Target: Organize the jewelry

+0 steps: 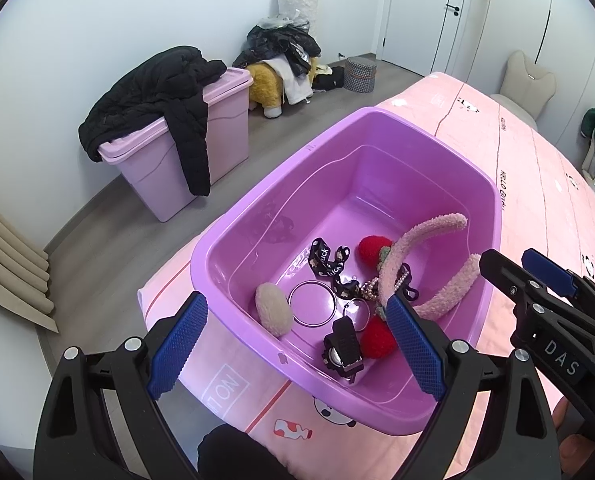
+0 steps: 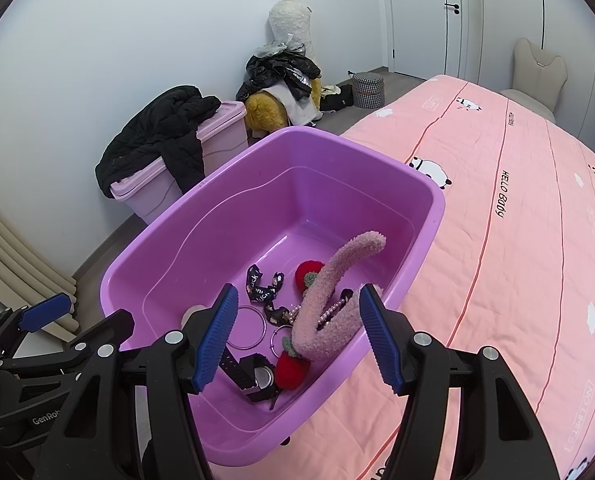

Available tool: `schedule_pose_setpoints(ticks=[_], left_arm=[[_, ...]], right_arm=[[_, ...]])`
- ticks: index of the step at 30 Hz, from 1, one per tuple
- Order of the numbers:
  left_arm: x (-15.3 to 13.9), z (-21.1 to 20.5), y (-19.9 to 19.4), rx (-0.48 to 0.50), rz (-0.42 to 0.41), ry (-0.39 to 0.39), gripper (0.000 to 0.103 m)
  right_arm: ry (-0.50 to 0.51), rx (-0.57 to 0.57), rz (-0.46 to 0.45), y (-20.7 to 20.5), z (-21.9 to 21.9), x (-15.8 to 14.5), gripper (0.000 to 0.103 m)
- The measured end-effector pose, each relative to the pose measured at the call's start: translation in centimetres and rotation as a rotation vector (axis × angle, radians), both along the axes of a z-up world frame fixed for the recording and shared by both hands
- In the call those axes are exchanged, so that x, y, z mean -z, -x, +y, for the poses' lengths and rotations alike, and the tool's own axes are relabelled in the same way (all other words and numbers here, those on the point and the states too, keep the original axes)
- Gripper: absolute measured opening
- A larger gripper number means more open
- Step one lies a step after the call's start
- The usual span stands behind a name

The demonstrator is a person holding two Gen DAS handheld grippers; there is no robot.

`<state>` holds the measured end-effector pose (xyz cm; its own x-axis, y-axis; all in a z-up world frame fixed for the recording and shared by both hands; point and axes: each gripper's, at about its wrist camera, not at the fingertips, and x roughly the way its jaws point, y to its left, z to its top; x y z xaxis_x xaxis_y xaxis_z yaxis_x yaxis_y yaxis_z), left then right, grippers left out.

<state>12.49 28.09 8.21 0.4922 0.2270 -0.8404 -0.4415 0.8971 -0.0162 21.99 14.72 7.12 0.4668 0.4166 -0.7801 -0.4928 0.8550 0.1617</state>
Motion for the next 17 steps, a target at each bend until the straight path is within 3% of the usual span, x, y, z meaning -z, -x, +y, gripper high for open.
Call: schedule_pose_setpoints(ticks=[17], left_arm=[[0.06,0.25,0.0,0.002,0.006,0.011,0.089]], right_arm=[[0.0,-0.003,0.0,0.17,-0.08,-0.39,0.06]])
